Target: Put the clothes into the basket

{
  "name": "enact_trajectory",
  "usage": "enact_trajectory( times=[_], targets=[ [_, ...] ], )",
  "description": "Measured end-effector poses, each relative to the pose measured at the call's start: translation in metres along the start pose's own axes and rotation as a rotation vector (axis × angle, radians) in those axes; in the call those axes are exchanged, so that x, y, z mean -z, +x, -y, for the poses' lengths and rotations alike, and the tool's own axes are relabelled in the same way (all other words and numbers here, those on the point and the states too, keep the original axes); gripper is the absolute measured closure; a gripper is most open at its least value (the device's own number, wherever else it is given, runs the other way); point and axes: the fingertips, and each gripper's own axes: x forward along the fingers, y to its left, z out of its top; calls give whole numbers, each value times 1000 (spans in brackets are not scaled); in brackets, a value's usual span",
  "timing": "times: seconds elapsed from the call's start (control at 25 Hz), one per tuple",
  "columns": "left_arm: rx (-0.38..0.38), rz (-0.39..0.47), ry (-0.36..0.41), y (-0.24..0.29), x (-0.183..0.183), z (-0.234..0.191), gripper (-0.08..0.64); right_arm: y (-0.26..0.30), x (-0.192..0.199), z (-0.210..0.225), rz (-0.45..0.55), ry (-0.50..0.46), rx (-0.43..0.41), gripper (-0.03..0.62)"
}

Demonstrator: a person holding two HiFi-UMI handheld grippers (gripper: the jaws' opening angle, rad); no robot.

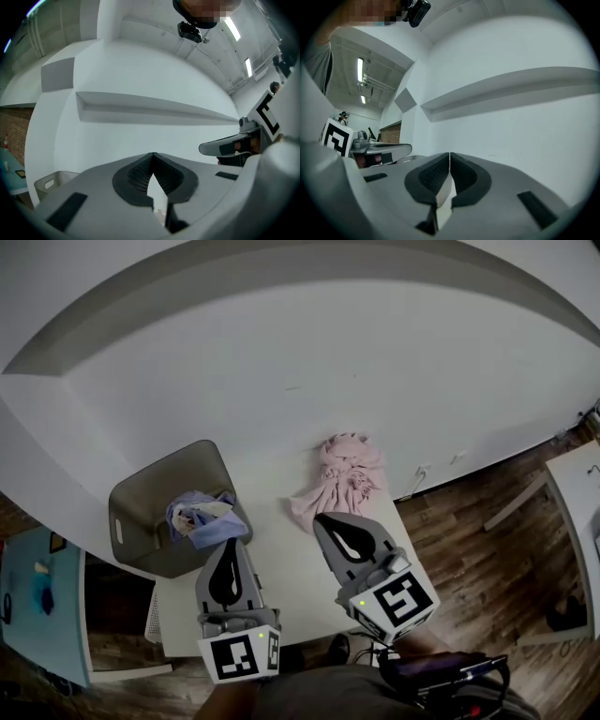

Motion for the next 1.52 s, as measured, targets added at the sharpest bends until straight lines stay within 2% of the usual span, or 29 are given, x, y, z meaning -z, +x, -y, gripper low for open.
enact_trajectory(
  times=[0.16,0.28,0.6,0.68,0.96,1.28,1.52],
  targets=[
    [46,-21,-8,-4,4,40,555,-40,6,22,2,13,58,580],
    [81,-25,-11,-1,2,60,555,-65,7,43,-3,35,135,580],
    [181,6,-8,16,-6,90,555,-96,-4,74,9,35,274,580],
    [201,10,-19,20,-5,91,555,-97,-4,76,-17,34,305,580],
    [259,-2,-60,34,7,84,555,-85,-1,77,11,1,357,580],
    [300,-17,-86,50,21,87,555,-82,15,85,-50,5,413,580],
    [306,-56,-88,76,43,103,555,-70,28,114,-60,6,390,580]
  ],
)
